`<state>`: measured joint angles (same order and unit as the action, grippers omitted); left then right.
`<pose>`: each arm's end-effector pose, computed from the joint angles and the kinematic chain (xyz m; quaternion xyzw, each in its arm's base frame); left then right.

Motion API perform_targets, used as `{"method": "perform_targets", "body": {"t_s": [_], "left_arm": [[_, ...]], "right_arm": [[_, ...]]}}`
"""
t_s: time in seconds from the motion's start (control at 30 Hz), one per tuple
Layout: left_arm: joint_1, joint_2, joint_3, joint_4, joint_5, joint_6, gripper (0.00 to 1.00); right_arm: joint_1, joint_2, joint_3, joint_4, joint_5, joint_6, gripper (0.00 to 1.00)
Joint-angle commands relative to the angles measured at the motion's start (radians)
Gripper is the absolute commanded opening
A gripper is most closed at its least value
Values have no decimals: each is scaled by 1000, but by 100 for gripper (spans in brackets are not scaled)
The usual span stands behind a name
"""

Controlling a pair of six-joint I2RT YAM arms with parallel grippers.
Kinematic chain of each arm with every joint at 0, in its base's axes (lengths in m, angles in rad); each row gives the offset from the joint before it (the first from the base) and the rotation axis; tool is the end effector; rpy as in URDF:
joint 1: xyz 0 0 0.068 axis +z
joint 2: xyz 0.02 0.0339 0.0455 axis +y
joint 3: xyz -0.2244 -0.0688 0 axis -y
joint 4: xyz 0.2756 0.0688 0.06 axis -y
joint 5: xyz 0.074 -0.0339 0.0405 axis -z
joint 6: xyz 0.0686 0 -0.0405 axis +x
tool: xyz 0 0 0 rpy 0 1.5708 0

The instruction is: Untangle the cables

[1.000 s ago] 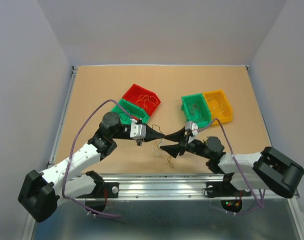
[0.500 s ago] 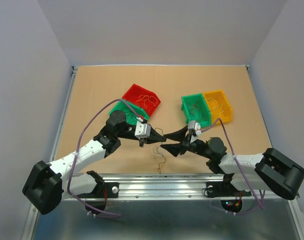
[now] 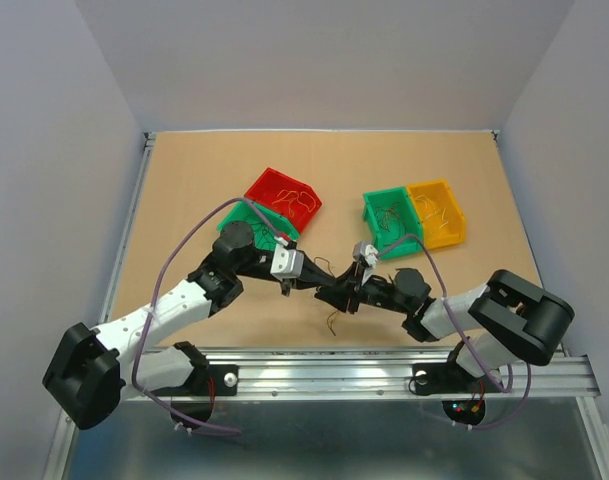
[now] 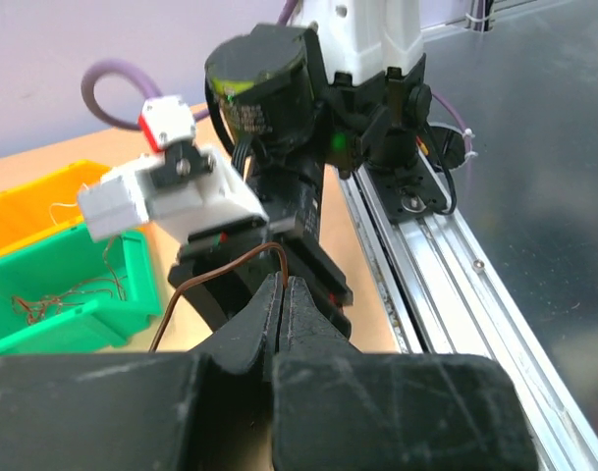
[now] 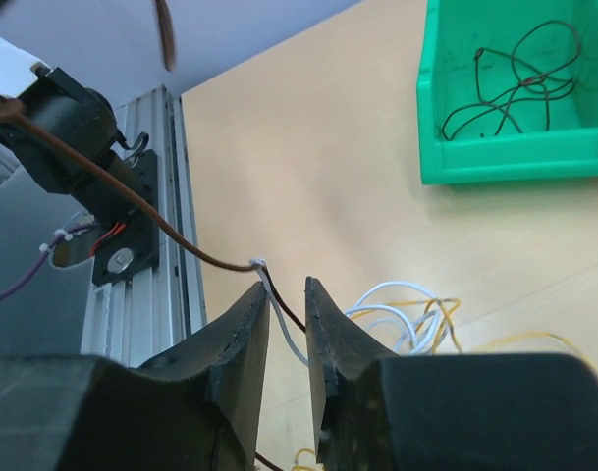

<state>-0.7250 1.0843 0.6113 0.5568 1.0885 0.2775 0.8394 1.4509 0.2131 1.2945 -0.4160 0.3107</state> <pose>0.1792 -0.2399 0.2486 0.6125 0.3247 -0.4815 0.5363 0.1640 0.2243 0.1032 -0.3205 0.6094 0.5058 0.5197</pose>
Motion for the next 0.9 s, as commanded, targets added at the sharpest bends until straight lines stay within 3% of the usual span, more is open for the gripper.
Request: {"method": "perform_targets", "body": {"t_s": [0.0, 0.3, 0.5, 0.63, 0.73, 0.87], "left_arm": [[-2, -61, 56, 52, -24, -15, 0], [-2, -115, 270, 58, -252, -89, 0], [-2, -9, 591, -7, -407, -144, 0], [-2, 29, 784, -84, -537, -98, 0], [-1, 37, 847, -136, -587, -64, 0], [-1, 22, 796, -140, -608, -40, 0]], "right_arm": [[9, 40, 71, 468, -40, 39, 25], [15, 114, 124, 468, -56, 53, 22], [18, 131, 134, 462, -53, 57, 22], [20, 112, 120, 453, -46, 50, 22], [20, 80, 89, 451, -34, 39, 26], [18, 11, 33, 451, -3, 18, 38]]}}
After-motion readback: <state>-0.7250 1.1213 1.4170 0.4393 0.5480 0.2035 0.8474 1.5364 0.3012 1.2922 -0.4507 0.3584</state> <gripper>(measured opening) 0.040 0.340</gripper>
